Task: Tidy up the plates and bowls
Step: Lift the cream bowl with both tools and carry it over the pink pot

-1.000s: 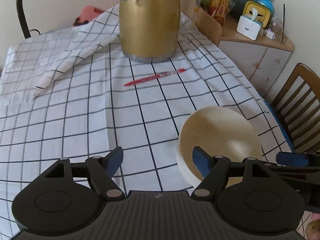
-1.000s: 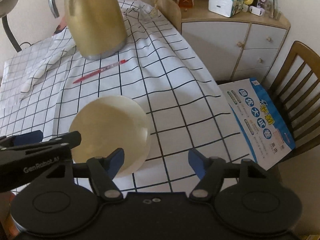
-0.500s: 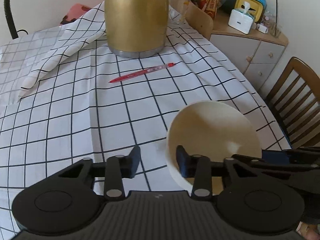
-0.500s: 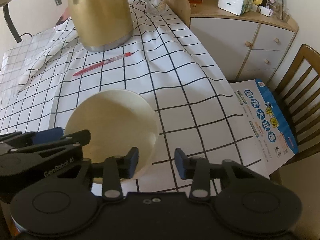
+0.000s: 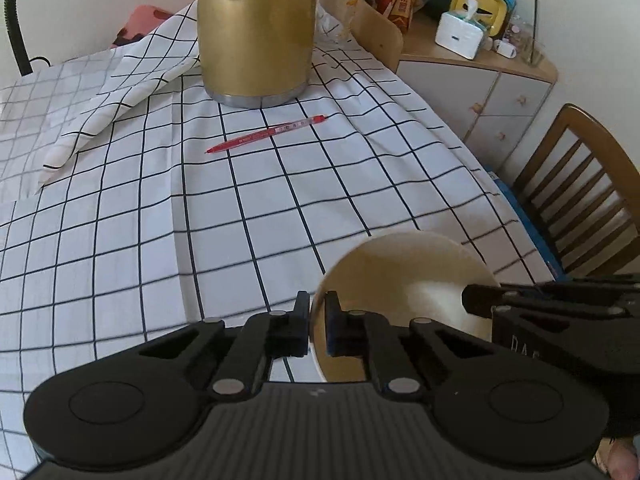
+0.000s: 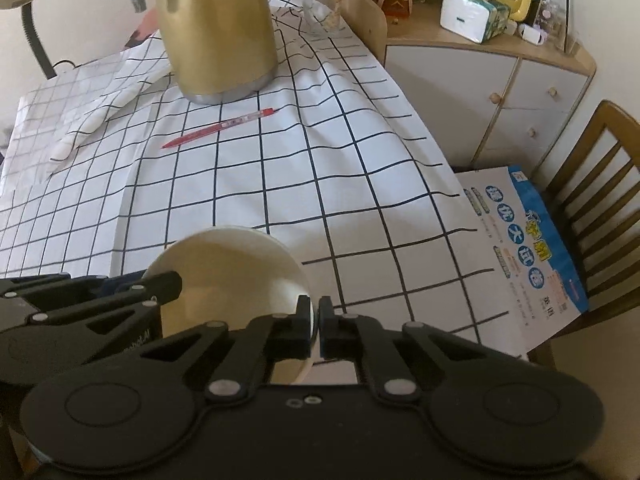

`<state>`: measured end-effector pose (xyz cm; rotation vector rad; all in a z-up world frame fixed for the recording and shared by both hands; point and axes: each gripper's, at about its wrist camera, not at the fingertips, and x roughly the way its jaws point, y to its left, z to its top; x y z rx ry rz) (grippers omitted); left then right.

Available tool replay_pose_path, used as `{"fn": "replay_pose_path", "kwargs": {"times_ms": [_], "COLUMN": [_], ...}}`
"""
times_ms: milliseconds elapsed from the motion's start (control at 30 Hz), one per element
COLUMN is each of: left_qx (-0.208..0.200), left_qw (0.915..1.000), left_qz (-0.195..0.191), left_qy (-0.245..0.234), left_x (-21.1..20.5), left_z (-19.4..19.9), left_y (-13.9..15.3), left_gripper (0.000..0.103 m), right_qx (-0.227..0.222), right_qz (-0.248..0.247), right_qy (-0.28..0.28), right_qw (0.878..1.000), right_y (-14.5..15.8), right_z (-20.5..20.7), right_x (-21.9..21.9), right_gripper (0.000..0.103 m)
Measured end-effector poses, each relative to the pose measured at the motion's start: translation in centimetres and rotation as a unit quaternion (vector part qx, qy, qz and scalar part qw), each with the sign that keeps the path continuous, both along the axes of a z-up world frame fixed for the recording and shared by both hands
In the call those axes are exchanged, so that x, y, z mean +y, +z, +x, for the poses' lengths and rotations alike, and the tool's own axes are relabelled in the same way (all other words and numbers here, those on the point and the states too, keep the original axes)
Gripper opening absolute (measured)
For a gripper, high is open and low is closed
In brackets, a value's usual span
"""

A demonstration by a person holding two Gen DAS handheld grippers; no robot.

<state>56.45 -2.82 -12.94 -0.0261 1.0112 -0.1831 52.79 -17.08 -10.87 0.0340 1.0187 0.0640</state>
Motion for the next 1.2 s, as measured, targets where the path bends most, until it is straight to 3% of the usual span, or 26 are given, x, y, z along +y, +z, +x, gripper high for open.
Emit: {"fn": "replay_pose_path", "kwargs": {"times_ms": [567, 833, 1200], "left_qx": [-0.009, -0.019, -0.015], "left_qw": [0.9999, 0.9995, 0.9985], "left_qz": [0.004, 0.024, 0.041], "left_qy": [-0.013, -0.003, 0.034], "left_x": [0.4, 0.4, -0.1], "left_z": [-10.4, -18.0, -28.6], "left_y": [8.2, 12.3, 15.0], "left_gripper": [0.007, 0.007, 0.007], "right_qx": [-0.014, -0.025, -0.028], "right_qz": [-0.006, 0.003, 0.012], "right_qy": [0.029, 0.063, 0.127], "right_qw": [0.999, 0.998, 0.991], "right_y": [6.6, 10.2, 12.5], "right_z": [-9.6, -15.8, -25.3], "right_x": [0.1, 0.3, 0.3], "right_gripper": [0.004, 0.004, 0.004]}}
